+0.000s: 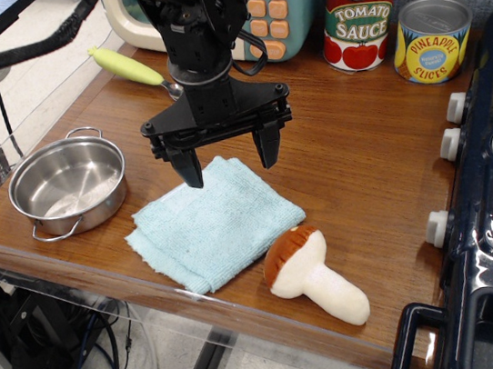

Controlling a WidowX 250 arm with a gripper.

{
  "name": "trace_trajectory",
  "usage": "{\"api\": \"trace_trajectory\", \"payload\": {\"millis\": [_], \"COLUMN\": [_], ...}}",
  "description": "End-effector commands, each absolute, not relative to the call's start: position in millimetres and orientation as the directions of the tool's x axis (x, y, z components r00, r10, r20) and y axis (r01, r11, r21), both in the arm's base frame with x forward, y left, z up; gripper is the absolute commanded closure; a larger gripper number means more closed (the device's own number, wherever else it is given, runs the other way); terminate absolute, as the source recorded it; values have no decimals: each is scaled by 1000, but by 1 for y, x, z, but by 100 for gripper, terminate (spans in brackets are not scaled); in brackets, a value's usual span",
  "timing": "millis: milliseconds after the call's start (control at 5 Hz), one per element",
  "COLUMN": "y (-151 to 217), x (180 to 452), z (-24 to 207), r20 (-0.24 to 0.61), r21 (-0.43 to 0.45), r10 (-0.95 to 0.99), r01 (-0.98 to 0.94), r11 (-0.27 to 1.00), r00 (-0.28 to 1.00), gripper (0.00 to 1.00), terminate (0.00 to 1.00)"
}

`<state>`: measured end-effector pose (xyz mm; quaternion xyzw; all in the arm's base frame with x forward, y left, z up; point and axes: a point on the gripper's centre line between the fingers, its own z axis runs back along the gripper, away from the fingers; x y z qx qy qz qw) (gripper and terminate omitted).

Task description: Place the mushroom in front of the cans.

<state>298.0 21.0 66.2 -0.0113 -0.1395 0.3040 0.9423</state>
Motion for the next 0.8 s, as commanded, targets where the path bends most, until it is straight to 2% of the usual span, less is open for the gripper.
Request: {"api": "trace_trajectory", "payload": {"millis": [0,400,600], "y": [21,17,16], "x": [298,275,259], "z": [66,95,113], "r20": [256,303,306], "r21": [-106,-164,-272], "r10": [576,562,539], "r01": [-570,-539,-470], "r11": [815,826,839], "r00": [776,770,785], "gripper": [0,0,0], "terminate": [0,0,0]}}
